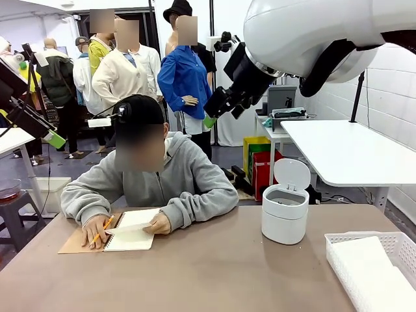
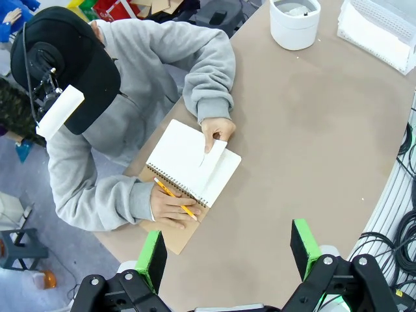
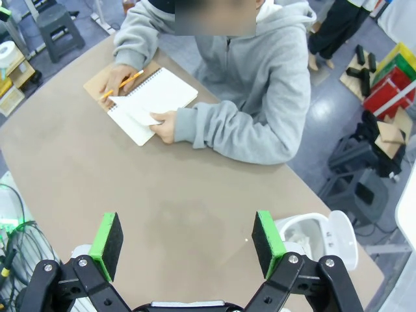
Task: Sort the paper based on its condition.
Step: If a person hands you a paper, place it in the Organizing basket , and if it's crumpled, put it in the Trash can.
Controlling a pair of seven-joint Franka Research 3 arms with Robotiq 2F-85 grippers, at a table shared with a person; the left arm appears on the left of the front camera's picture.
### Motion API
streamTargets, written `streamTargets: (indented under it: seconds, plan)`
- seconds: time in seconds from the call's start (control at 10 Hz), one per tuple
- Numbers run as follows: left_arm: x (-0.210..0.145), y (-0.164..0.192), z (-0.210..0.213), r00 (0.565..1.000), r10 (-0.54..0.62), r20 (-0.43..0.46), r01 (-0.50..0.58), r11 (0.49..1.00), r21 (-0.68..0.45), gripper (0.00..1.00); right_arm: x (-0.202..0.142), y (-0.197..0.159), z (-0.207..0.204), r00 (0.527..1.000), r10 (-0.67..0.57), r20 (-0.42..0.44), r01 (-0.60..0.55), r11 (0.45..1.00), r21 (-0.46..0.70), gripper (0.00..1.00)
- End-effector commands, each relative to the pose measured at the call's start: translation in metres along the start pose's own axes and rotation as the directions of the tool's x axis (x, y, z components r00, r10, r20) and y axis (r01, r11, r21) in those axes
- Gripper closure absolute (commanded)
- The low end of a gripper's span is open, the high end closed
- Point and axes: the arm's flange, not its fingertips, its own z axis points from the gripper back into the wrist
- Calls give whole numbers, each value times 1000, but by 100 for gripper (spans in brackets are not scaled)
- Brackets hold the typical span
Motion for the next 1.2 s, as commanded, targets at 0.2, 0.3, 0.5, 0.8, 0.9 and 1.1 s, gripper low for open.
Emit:
streamTargets:
  seconds: [0.2, 0.3, 0.5, 0.8, 0.9, 1.1]
  plan:
    - [1, 0, 0, 1000, -1, 0, 1, 1000, 2, 0, 0, 0, 0, 1000, 3, 0, -3, 1000, 1, 0]
    - [1, 0, 0, 1000, -1, 0, 1, 1000, 2, 0, 0, 0, 0, 1000, 3, 0, -3, 1000, 1, 0]
    - [1, 0, 0, 1000, -1, 0, 1, 1000, 2, 0, 0, 0, 0, 1000, 3, 0, -3, 1000, 1, 0]
    - [1, 0, 0, 1000, -1, 0, 1, 1000, 2, 0, 0, 0, 0, 1000, 3, 0, -3, 1000, 1, 0]
    - [1, 0, 0, 1000, -1, 0, 1, 1000, 2, 0, 0, 0, 0, 1000, 3, 0, -3, 1000, 1, 0]
    - [1, 0, 0, 1000, -1, 0, 1, 1000, 2, 0, 0, 0, 0, 1000, 3, 0, -3, 1000, 1, 0]
